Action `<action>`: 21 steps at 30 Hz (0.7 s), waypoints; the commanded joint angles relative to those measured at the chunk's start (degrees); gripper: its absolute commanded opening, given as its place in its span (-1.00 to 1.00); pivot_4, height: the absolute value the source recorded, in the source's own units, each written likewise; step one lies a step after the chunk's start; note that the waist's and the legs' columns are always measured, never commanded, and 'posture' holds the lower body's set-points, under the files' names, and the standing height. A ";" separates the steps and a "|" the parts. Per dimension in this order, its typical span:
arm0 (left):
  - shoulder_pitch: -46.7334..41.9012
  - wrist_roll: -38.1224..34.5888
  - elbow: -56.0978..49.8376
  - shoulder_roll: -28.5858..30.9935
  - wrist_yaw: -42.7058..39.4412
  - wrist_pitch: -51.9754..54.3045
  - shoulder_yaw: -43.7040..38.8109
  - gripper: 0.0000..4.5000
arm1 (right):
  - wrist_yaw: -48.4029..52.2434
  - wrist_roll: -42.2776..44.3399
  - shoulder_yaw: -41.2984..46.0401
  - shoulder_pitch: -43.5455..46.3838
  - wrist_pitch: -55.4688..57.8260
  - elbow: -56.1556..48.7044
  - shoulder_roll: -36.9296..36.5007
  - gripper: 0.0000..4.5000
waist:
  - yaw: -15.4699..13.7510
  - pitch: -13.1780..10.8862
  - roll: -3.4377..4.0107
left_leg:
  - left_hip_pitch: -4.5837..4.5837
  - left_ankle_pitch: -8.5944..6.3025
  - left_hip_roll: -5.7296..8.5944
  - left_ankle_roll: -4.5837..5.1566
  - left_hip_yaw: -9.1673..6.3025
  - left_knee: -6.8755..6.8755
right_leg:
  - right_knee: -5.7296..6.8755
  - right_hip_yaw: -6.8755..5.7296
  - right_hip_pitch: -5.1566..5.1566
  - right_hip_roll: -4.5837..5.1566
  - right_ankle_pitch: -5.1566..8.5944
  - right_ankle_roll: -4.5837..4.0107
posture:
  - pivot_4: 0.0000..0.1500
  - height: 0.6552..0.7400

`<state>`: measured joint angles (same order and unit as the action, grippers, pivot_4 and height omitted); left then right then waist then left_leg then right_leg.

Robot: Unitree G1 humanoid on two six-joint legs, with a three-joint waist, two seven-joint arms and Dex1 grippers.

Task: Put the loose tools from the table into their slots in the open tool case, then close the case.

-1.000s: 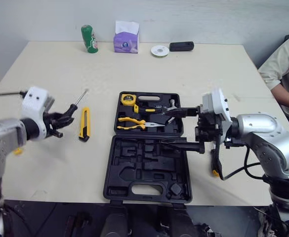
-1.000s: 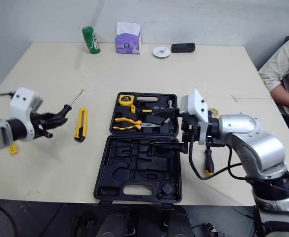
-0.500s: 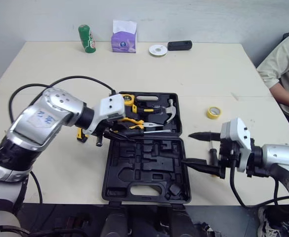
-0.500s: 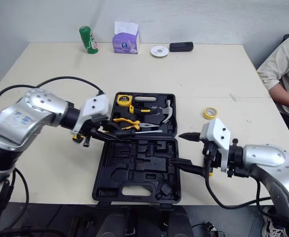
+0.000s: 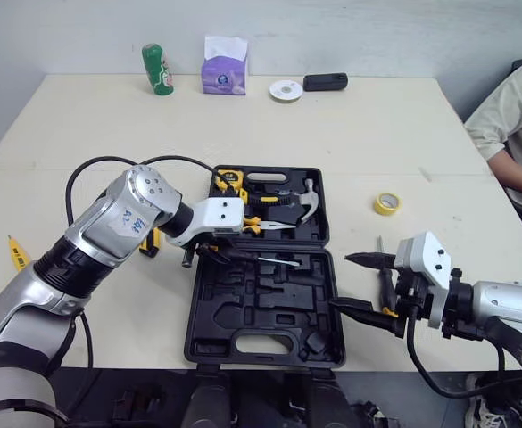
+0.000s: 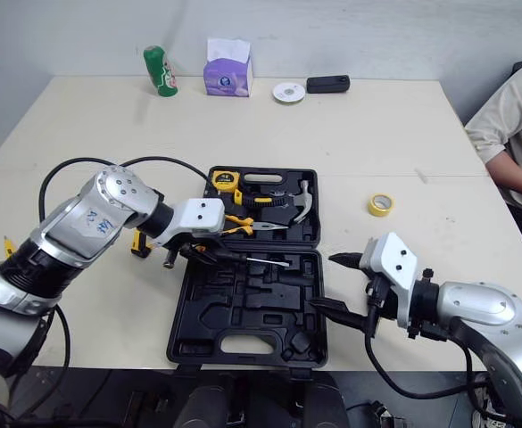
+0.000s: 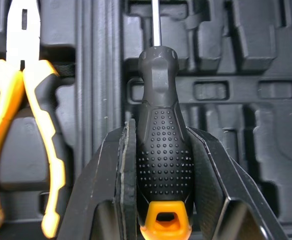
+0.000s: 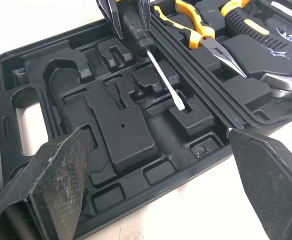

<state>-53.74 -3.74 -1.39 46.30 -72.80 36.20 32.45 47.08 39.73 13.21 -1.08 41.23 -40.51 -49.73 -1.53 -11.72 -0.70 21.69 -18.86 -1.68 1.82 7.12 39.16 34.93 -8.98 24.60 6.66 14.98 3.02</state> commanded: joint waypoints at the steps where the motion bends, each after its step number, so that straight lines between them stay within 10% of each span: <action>1: 0.11 2.10 0.17 -1.06 0.71 0.26 -0.75 -0.54 | -0.35 0.76 1.66 -0.08 -1.10 -2.03 -0.14 1.00 | -0.01 0.00 0.00 | 0.00 0.00 0.00 0.00 -0.01 0.00 | 0.00 0.00 0.00 0.01 0.00 0.00 | 1.00 0.65; 9: 1.63 1.89 -0.82 -2.11 -0.07 1.03 -1.78 -0.54 | -0.22 0.24 0.33 0.92 -0.95 -1.44 -0.51 1.00 | -0.08 0.00 0.00 | -0.02 0.01 0.01 0.02 -0.04 0.02 | 0.09 0.01 -0.04 0.02 0.00 0.00 | 1.00 0.65; 16: 3.02 -5.57 -4.06 0.10 -4.00 5.92 -9.58 0.96 | 0.31 1.05 1.07 0.89 -0.54 -1.68 -0.88 1.00 | 0.00 0.00 0.00 | -0.02 0.03 0.00 0.01 -0.04 0.03 | 0.23 0.00 -0.04 -0.01 0.00 0.00 | 1.00 0.65; 21: 8.95 -10.19 -0.20 -2.20 -3.14 -5.91 -18.36 0.96 | 0.97 0.82 1.80 0.37 -1.17 -0.72 -0.90 1.00 | 0.15 0.01 0.01 | -0.08 0.03 -0.02 0.00 -0.02 0.04 | 0.27 0.04 -0.05 0.01 0.00 -0.01 | 1.00 0.65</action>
<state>-45.90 -11.77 -1.78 44.77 -75.85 33.95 17.00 47.49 39.84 13.51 -0.83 41.23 -40.30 -49.93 -1.38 -11.71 -0.70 21.61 -18.82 -1.70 1.81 7.09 39.21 35.20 -8.95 24.54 6.68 14.99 3.01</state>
